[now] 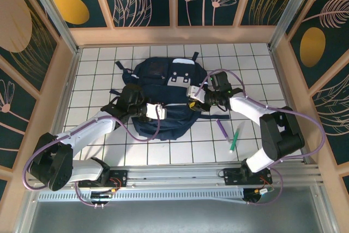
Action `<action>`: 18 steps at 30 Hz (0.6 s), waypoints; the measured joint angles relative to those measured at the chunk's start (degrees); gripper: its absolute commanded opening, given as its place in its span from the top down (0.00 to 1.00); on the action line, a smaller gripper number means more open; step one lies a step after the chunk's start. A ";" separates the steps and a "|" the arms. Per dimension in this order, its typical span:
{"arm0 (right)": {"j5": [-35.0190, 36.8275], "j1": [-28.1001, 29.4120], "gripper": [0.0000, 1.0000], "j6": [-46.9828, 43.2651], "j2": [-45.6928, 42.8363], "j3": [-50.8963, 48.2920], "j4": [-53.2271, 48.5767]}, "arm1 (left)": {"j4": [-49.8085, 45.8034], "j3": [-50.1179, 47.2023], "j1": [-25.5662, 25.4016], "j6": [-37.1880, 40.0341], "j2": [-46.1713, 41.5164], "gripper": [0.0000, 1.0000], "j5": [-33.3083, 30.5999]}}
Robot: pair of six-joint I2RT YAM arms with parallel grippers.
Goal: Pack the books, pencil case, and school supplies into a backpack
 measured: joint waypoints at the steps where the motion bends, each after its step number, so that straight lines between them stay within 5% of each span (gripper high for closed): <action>1: -0.09 0.09 0.83 0.04 0.00 0.00 -0.26 | 0.00 0.00 0.00 -0.04 0.00 1.00 -0.02; 4: -0.24 0.70 1.00 -0.66 0.00 0.09 -1.64 | 0.00 0.02 0.00 -1.33 0.00 1.00 -0.11; 18: 1.66 3.96 1.00 0.26 -7.65 -0.24 -8.20 | -0.83 3.26 -1.95 -20.72 2.38 1.00 -5.25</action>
